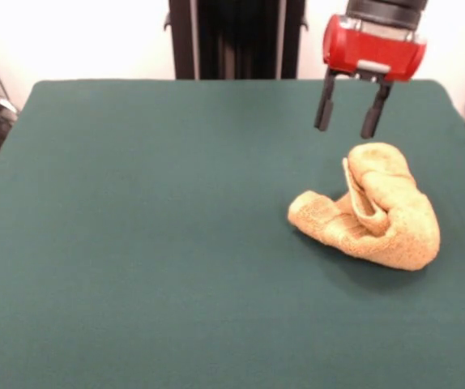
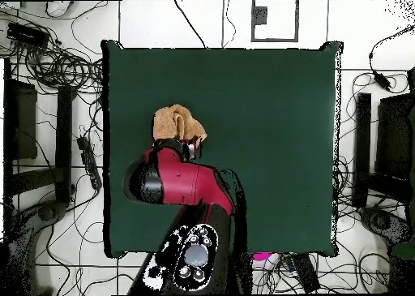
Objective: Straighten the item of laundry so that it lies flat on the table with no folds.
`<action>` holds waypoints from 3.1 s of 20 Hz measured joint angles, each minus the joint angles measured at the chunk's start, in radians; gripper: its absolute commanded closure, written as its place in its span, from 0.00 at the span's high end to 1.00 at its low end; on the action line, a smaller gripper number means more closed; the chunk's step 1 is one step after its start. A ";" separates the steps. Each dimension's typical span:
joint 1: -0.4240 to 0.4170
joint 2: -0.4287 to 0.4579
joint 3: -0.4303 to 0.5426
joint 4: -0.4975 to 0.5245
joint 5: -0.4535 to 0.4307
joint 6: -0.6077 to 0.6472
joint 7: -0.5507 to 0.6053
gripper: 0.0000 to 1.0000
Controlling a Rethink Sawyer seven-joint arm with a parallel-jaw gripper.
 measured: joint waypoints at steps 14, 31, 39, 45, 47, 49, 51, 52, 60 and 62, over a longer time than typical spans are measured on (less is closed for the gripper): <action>-0.112 0.140 0.141 0.043 0.026 -0.151 0.000 1.00; -0.203 0.046 0.378 0.150 0.080 -0.121 0.000 1.00; -0.059 -0.025 0.270 0.131 0.123 -0.028 0.000 0.00; 0.056 -0.022 0.162 0.121 0.129 -0.041 0.000 0.00; 0.080 -0.021 0.128 0.121 0.130 -0.042 0.000 0.00; 0.117 -0.023 0.071 0.121 0.132 -0.043 0.000 0.00; 0.137 -0.025 0.040 0.121 0.133 -0.042 0.000 0.00; 0.152 -0.025 0.017 0.119 0.134 -0.039 0.000 0.00; 0.209 -0.031 -0.105 0.106 0.134 -0.017 0.000 1.00; 0.205 -0.031 -0.110 0.106 0.134 -0.025 0.000 1.00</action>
